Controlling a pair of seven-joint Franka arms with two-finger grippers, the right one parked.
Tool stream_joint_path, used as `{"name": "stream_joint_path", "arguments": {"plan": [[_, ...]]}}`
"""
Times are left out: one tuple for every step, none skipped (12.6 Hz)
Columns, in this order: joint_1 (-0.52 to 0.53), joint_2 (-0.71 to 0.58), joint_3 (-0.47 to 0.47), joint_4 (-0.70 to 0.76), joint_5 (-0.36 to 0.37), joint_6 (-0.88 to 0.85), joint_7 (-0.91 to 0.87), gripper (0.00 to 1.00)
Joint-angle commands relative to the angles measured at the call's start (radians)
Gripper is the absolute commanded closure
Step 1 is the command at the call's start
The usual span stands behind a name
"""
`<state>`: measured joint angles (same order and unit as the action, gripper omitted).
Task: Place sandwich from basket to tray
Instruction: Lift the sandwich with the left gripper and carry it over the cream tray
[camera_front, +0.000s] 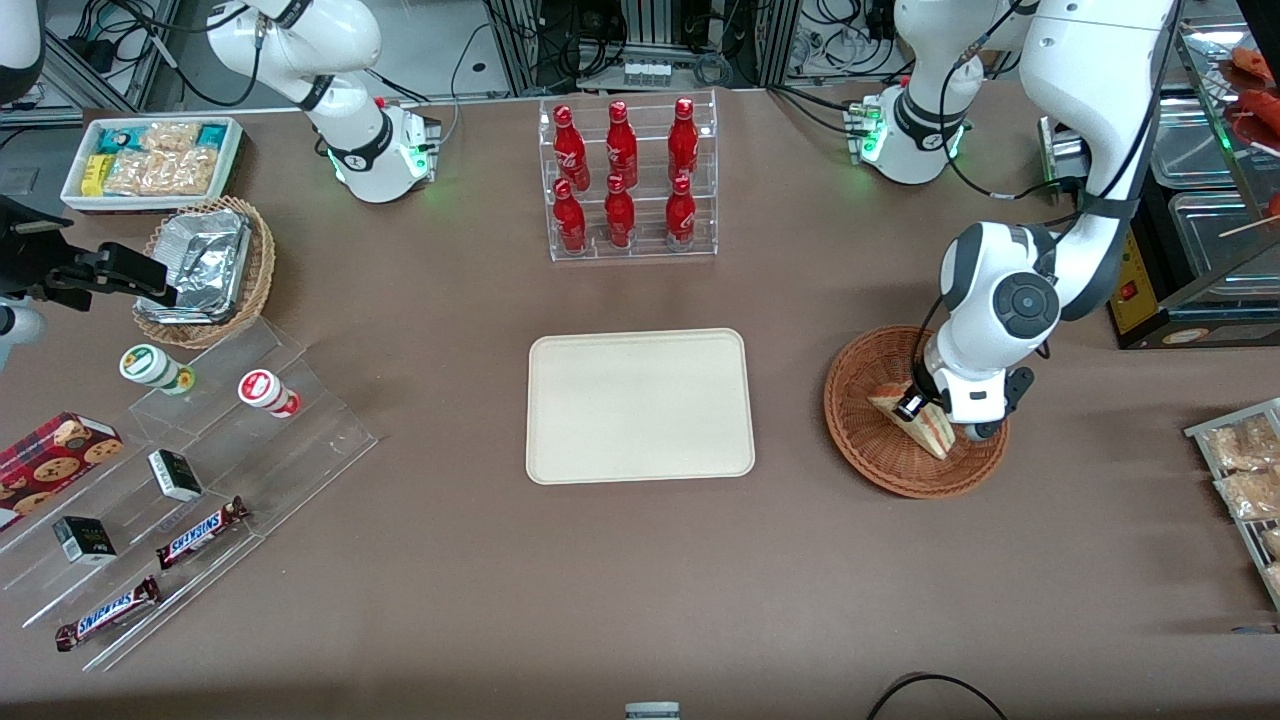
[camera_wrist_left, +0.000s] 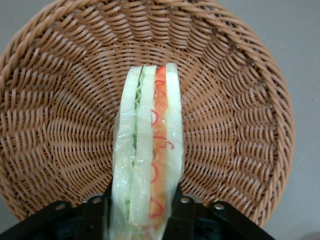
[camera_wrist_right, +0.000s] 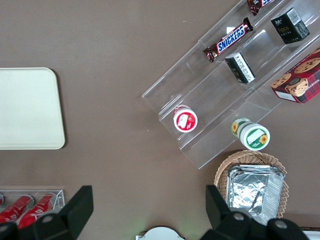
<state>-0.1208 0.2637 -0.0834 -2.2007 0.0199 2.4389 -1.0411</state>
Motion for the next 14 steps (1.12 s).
{"name": "stream_joint_path", "arguments": {"plan": [[-0.008,-0.104,0.004,0.004,0.038,-0.111,-0.014,1.0],[-0.008,-0.115,0.001,0.027,0.038,-0.154,-0.013,1.0],[-0.01,-0.113,-0.002,0.057,0.038,-0.194,-0.011,1.0],[-0.011,-0.103,-0.013,0.102,0.038,-0.242,-0.01,1.0],[-0.011,-0.089,-0.031,0.142,0.034,-0.268,-0.011,1.0],[-0.011,-0.074,-0.062,0.18,0.028,-0.27,-0.011,1.0],[-0.011,-0.061,-0.087,0.209,0.025,-0.271,-0.011,1.0],[-0.011,-0.032,-0.12,0.252,0.023,-0.271,-0.011,1.0],[-0.011,0.0,-0.157,0.3,0.023,-0.282,-0.011,1.0],[-0.011,0.037,-0.194,0.344,0.025,-0.31,-0.007,1.0],[-0.011,0.079,-0.241,0.39,0.038,-0.333,-0.008,1.0],[-0.013,0.127,-0.29,0.429,0.05,-0.334,-0.01,1.0],[-0.013,0.173,-0.324,0.471,0.084,-0.334,-0.023,1.0],[-0.042,0.227,-0.356,0.534,0.118,-0.339,-0.022,1.0]]}}
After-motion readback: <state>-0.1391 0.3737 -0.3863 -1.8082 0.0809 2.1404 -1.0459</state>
